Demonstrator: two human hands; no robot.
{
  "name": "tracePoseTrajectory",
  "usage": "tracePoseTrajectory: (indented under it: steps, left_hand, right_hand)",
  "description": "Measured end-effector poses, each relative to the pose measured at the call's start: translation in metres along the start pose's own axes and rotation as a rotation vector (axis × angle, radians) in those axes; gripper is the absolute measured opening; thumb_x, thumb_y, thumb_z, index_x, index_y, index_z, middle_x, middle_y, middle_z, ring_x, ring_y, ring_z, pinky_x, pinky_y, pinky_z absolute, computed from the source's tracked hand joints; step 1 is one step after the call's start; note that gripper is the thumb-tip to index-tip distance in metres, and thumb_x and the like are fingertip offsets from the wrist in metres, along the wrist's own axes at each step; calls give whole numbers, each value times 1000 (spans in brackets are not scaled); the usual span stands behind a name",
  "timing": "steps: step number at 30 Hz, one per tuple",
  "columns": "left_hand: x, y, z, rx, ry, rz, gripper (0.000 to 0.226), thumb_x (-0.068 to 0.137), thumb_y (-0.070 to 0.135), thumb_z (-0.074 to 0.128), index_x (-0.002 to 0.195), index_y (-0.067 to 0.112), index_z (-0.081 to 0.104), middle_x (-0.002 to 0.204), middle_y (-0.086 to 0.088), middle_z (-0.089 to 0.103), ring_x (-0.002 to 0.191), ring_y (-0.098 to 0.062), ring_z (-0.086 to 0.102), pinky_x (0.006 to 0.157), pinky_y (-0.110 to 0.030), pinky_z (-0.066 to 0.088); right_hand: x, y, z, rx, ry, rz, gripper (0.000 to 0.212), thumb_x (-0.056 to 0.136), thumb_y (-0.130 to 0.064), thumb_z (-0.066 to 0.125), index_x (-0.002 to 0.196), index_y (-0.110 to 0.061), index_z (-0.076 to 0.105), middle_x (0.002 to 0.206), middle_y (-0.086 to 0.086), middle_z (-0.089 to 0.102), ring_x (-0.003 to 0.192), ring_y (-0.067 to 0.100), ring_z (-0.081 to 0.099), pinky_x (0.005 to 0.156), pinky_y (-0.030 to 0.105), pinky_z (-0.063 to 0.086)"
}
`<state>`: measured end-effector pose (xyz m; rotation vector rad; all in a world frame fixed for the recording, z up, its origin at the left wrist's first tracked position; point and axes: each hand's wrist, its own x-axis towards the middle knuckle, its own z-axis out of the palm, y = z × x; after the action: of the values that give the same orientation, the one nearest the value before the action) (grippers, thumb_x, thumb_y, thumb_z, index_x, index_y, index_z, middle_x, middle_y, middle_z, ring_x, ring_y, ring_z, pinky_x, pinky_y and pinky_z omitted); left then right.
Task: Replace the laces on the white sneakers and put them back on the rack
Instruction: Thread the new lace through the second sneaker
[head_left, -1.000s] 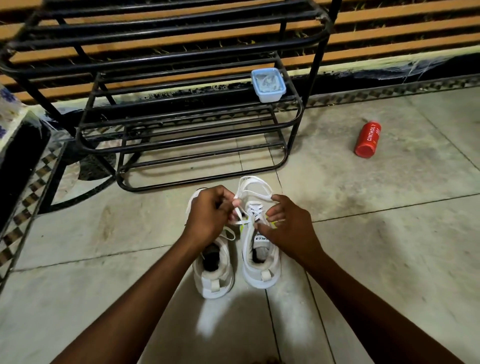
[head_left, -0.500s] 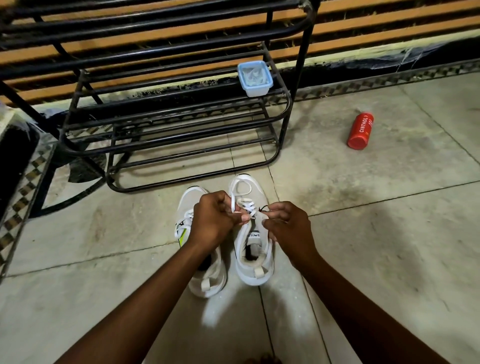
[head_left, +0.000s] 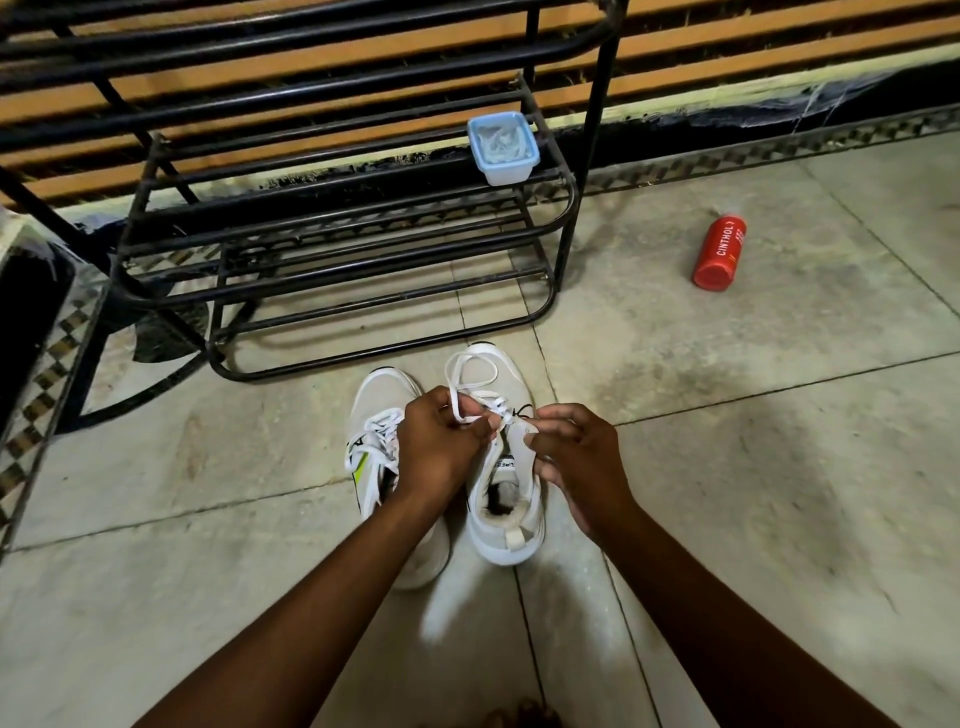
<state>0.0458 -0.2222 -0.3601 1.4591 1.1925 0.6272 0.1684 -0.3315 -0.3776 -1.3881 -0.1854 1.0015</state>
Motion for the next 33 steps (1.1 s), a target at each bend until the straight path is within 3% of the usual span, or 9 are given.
tracePoseTrajectory:
  steps: [5, 8, 15, 20, 24, 29, 33]
  left_hand:
    - [1, 3, 0, -8, -40, 11, 15, 82, 5, 85, 87, 2, 71, 72, -13, 75, 67, -24, 74, 77, -44, 61]
    - [4, 2, -1, 61, -94, 44, 10, 85, 9, 83, 84, 8, 73, 69, -10, 75, 65, -22, 73, 74, -43, 61]
    - [3, 8, 1, 149, -99, 93, 14, 82, 11, 86, 83, 14, 73, 70, -3, 76, 57, -13, 70, 58, -25, 54]
    - [5, 6, 2, 218, -60, 122, 17, 79, 11, 87, 79, 20, 72, 70, 4, 75, 63, -8, 72, 64, -28, 58]
    - [3, 10, 6, 373, -40, 251, 18, 78, 15, 82, 79, 25, 68, 71, 10, 72, 67, -3, 70, 70, -37, 61]
    - [0, 8, 7, 395, -30, 325, 30, 80, 18, 82, 93, 28, 56, 74, 9, 72, 68, -9, 71, 68, -41, 60]
    - [0, 6, 7, 553, -105, 507, 38, 88, 22, 74, 105, 28, 41, 75, 7, 71, 67, -22, 68, 62, -43, 56]
  right_hand:
    - [0, 1, 0, -45, -8, -22, 27, 84, 8, 71, 106, -6, 65, 97, 12, 77, 94, 25, 73, 78, 42, 60]
    - [0, 2, -1, -61, -3, -39, 27, 84, 7, 72, 106, -7, 66, 97, 12, 77, 93, 26, 73, 79, 45, 58]
    - [0, 2, -1, -84, 1, -64, 27, 82, 6, 73, 105, -8, 66, 95, 13, 77, 89, 23, 73, 79, 47, 58]
    - [1, 1, 1, -130, 2, -94, 28, 81, 3, 76, 104, -10, 67, 93, 11, 77, 87, 26, 72, 82, 60, 57]
    - [4, 1, 0, -84, -8, -74, 22, 85, -3, 74, 104, -10, 67, 97, 16, 75, 90, 27, 71, 83, 52, 60]
    - [6, -2, -3, -50, -48, -58, 16, 90, -4, 68, 106, -8, 67, 99, 15, 76, 93, 27, 74, 77, 43, 62]
    - [9, -2, -2, -185, -68, -138, 15, 86, -4, 72, 100, -5, 70, 93, 10, 77, 93, 27, 75, 79, 56, 61]
